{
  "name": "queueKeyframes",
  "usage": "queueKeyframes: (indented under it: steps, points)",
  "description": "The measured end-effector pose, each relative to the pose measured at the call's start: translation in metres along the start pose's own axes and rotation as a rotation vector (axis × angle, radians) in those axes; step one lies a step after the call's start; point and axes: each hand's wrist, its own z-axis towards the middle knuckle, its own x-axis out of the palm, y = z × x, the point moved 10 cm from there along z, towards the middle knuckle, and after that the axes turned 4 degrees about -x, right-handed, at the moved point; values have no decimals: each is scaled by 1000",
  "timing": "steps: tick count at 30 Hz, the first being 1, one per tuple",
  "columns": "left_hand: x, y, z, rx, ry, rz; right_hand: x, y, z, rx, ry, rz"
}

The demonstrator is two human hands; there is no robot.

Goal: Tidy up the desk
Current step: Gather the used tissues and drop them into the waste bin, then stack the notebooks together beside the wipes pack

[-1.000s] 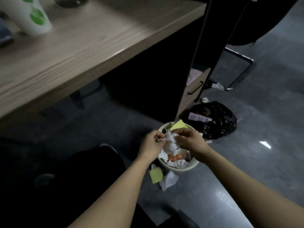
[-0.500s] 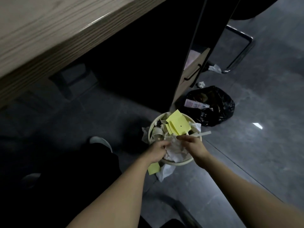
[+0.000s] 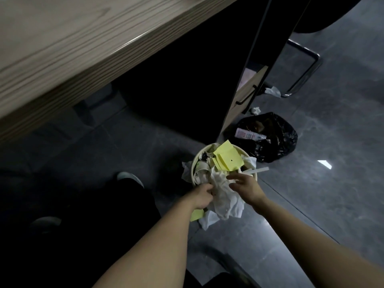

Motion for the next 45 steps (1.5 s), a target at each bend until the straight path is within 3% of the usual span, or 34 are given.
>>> queueKeyframes:
  steps: [7,16,31,37,40,45]
  points:
    - [-20,-15,-16,51,-93,-21,-4,5,-13,3,-43,-7]
    - [-95,-52,-78,243,-426,-148,6,83,-24,-168,-26,47]
    - [-193,0,-286,410,-818,-144,69,289,-126,-659,69,-40]
    - [-212,-14,-408,495,-1001,-93,93,364,-186,-850,111,15]
    - [-209,-18,-456,501,-997,-17,102,403,-224,-972,112,9]
    - [-205,-18,-521,570,-1092,12,106,455,-274,-1114,28,8]
